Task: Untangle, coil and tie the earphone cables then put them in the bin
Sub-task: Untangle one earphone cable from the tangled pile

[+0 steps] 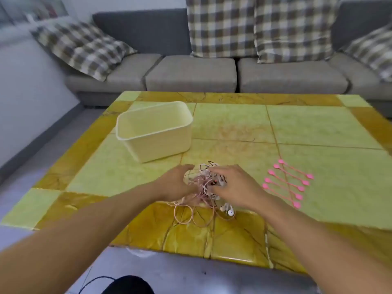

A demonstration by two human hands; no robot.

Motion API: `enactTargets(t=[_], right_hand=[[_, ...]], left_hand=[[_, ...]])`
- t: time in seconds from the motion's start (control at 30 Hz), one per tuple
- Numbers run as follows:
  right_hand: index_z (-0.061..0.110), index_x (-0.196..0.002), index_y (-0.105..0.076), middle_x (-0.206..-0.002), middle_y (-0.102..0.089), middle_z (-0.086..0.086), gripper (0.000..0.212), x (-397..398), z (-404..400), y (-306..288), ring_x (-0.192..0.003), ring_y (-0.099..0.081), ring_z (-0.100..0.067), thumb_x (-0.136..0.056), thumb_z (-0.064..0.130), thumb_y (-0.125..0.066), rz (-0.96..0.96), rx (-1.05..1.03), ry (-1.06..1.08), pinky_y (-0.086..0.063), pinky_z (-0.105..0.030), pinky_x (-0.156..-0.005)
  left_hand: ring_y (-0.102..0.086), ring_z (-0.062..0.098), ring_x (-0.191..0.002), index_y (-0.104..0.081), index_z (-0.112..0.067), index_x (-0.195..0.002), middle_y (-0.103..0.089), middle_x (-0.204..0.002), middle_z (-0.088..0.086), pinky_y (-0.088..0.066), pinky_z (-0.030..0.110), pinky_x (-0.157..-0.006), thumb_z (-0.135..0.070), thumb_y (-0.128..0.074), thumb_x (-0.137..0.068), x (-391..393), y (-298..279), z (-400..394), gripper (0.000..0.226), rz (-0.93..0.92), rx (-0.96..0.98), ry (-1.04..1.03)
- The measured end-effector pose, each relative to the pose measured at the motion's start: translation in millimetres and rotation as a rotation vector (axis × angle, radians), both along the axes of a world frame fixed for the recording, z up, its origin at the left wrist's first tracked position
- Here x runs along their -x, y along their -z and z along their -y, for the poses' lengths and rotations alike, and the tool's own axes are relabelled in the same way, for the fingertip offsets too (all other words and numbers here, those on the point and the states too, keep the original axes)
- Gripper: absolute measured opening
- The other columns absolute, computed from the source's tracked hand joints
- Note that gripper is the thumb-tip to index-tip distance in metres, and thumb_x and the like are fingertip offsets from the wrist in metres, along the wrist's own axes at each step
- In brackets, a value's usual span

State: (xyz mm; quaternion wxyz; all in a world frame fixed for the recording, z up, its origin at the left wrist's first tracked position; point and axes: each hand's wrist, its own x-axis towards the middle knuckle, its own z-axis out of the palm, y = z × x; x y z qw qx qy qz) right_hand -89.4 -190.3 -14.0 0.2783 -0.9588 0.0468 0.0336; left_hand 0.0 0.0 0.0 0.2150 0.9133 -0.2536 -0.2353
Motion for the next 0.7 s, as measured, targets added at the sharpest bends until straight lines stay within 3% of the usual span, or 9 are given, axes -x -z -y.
enactTargets(t=[0.13, 0.2, 0.27, 0.33, 0.4, 0.53, 0.63, 0.67, 0.7], right_hand=[[0.037, -0.143, -0.056, -0.137, -0.065, 0.001, 0.053, 40.0, -17.3, 11.2, -0.098, -0.063, -0.015, -0.091, 0.039, -0.067, -0.085, -0.112, 0.056, -0.048, -0.027, -0.081], [0.037, -0.137, -0.062, -0.13, -0.068, 0.005, 0.046, 56.1, -25.9, 20.8, -0.102, -0.067, -0.014, -0.091, 0.034, -0.069, -0.105, -0.183, 0.116, -0.052, -0.029, -0.09], [0.038, -0.124, -0.069, -0.117, -0.072, 0.012, 0.032, 70.6, -33.0, 25.6, -0.096, -0.068, -0.008, -0.093, 0.031, -0.068, -0.059, -0.234, 0.18, -0.055, -0.031, -0.089], [0.039, -0.108, -0.073, -0.1, -0.073, 0.017, 0.019, 73.6, -33.8, 27.4, -0.08, -0.068, -0.002, -0.096, 0.027, -0.065, 0.053, -0.265, 0.29, -0.058, -0.029, -0.075], [0.038, -0.102, -0.071, -0.092, -0.071, 0.017, 0.019, 70.7, -27.9, 21.7, -0.072, -0.066, -0.001, -0.098, 0.022, -0.062, 0.187, -0.329, 0.407, -0.056, -0.025, -0.062], [0.029, -0.133, -0.058, -0.126, -0.063, 0.012, 0.035, 53.3, -8.5, 27.4, -0.09, -0.061, 0.002, -0.101, 0.014, -0.056, 0.301, -0.432, 0.542, -0.049, -0.02, -0.077], [0.03, -0.152, -0.043, -0.134, -0.058, 0.013, 0.046, 32.7, 4.9, 32.8, -0.068, -0.063, -0.005, -0.106, 0.025, -0.049, 0.231, -0.48, 0.527, -0.048, -0.021, -0.063], [0.029, -0.153, -0.041, -0.134, -0.058, 0.012, 0.047, 24.6, 7.2, 32.7, -0.071, -0.068, -0.015, -0.107, 0.029, -0.047, 0.187, -0.465, 0.5, -0.05, -0.024, -0.062], [0.029, -0.153, -0.042, -0.137, -0.058, 0.009, 0.046, 15.8, 9.5, 32.3, -0.087, -0.071, -0.025, -0.107, 0.033, -0.046, 0.158, -0.445, 0.485, -0.053, -0.026, -0.068]], left_hand=[[-0.059, 0.015, -0.122, -0.043, -0.013, -0.149, -0.058, -0.138, -0.001, -0.045, 0.036, -0.11, -0.034, -0.089, -0.076, 44.9, 16.2, -10.2, 0.089, -0.204, 0.215, -0.016], [-0.049, 0.019, -0.135, -0.03, -0.025, -0.157, -0.046, -0.15, 0.003, -0.04, 0.042, -0.114, -0.058, -0.089, -0.059, 64.5, 42.4, -10.3, 0.119, -0.125, 0.174, -0.061], [-0.029, 0.024, -0.149, -0.019, -0.032, -0.159, -0.026, -0.163, 0.002, -0.03, 0.044, -0.121, -0.073, -0.078, -0.053, 79.1, 66.7, -9.8, 0.128, 0.054, 0.117, -0.07], [-0.02, 0.023, -0.152, -0.014, -0.037, -0.16, -0.019, -0.166, -0.003, -0.024, 0.042, -0.123, -0.067, -0.08, -0.061, 87.4, 79.1, -8.7, 0.123, 0.154, 0.134, -0.081], [-0.018, 0.022, -0.152, -0.015, -0.041, -0.159, -0.019, -0.165, -0.006, -0.021, 0.04, -0.123, -0.063, -0.082, -0.067, 87.2, 83.6, -7.2, 0.116, 0.194, 0.169, -0.093], [-0.023, 0.02, -0.149, -0.035, -0.039, -0.153, -0.033, -0.158, -0.008, -0.024, 0.039, -0.121, -0.047, -0.078, -0.082, 71.2, 91.9, -9.2, 0.083, 0.226, 0.239, -0.129], [-0.049, 0.013, -0.126, -0.06, -0.035, -0.13, -0.057, -0.131, -0.012, -0.042, 0.029, -0.105, -0.025, -0.078, -0.087, 50.5, 95.1, -9.0, 0.048, 0.275, 0.353, -0.186], [-0.056, 0.009, -0.113, -0.063, -0.036, -0.121, -0.06, -0.121, -0.015, -0.047, 0.024, -0.094, -0.018, -0.076, -0.087, 42.8, 93.2, -7.9, 0.041, 0.259, 0.359, -0.184], [-0.059, 0.004, -0.101, -0.065, -0.039, -0.112, -0.063, -0.113, -0.018, -0.048, 0.019, -0.084, -0.013, -0.074, -0.088, 35.2, 91.0, -7.2, 0.037, 0.235, 0.363, -0.184]])
